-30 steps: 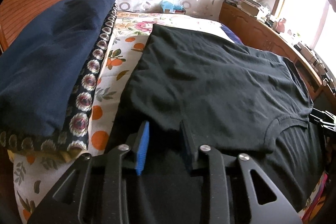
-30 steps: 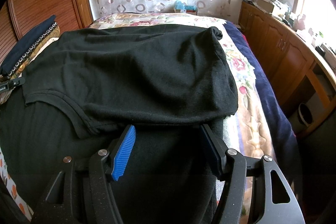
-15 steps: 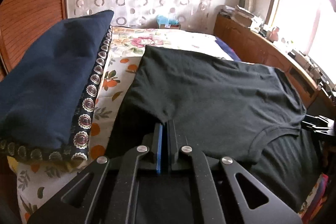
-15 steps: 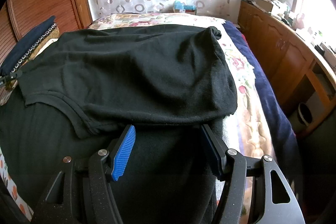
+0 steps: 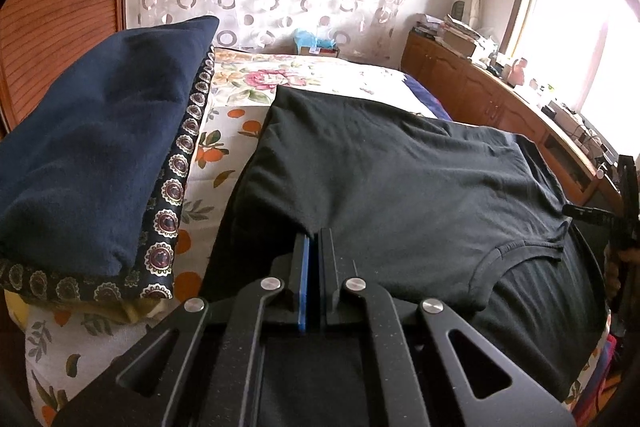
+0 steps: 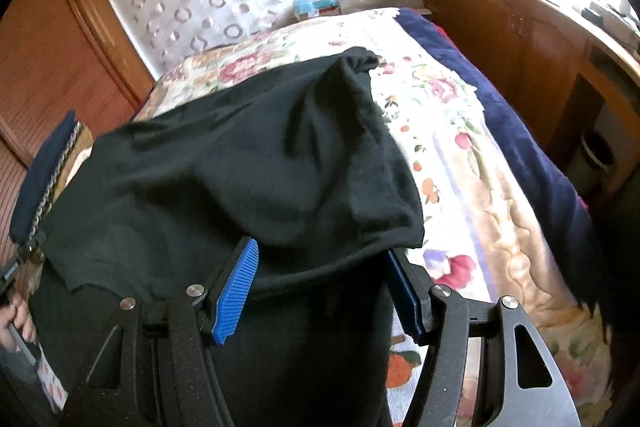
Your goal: Fold small clothes
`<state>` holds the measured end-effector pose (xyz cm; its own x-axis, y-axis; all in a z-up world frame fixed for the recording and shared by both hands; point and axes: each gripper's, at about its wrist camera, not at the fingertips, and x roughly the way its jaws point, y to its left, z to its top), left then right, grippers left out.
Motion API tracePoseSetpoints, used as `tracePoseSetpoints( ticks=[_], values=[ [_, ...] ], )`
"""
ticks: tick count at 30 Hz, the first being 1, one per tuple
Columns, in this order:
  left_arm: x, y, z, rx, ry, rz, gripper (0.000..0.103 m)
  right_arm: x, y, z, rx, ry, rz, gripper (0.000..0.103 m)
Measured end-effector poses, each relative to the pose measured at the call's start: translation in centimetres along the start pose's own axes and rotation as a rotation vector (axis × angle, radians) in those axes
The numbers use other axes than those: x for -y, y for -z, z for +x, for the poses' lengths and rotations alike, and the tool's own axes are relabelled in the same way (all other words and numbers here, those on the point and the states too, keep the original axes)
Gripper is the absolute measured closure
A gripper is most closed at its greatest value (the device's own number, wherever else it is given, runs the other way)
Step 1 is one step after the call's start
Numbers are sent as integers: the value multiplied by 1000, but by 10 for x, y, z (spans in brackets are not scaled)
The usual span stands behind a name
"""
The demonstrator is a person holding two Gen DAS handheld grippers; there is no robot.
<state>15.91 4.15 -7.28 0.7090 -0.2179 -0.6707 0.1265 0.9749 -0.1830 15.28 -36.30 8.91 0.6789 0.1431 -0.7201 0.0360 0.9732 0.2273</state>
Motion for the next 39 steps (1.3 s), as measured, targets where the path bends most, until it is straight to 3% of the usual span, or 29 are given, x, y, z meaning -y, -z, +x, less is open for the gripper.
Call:
tracePoseSetpoints(
  ticks=[1, 2, 5, 7, 17, 23, 33, 38, 39],
  values=[
    [0, 0, 0, 1, -2, 1, 99, -1, 1, 0, 9, 8, -6, 39],
    [0, 0, -1, 4, 1, 3, 99, -2, 2, 0, 16, 17, -14, 49],
    [1, 1, -9, 40, 14, 5, 99, -6, 5, 3, 23, 55, -50, 92],
    [3, -1, -16, 59, 18, 7, 99, -10, 8, 2, 27, 52, -79, 99],
    [8, -1, -66, 160, 49, 19, 99, -33, 36, -69, 235, 33, -165, 100],
    [3, 17, -102, 193, 68, 15, 99, -37, 75, -114, 286, -30, -194, 100],
    [7, 63, -127, 153, 44, 42, 99, -25, 134, -168, 250, -61, -228, 100],
    [4, 77, -111, 92, -18, 55, 99, -16, 145, -154, 159, -59, -213, 100],
    [3, 78, -106, 73, -26, 57, 95, -15, 143, -149, 138, -45, -213, 100]
  ],
)
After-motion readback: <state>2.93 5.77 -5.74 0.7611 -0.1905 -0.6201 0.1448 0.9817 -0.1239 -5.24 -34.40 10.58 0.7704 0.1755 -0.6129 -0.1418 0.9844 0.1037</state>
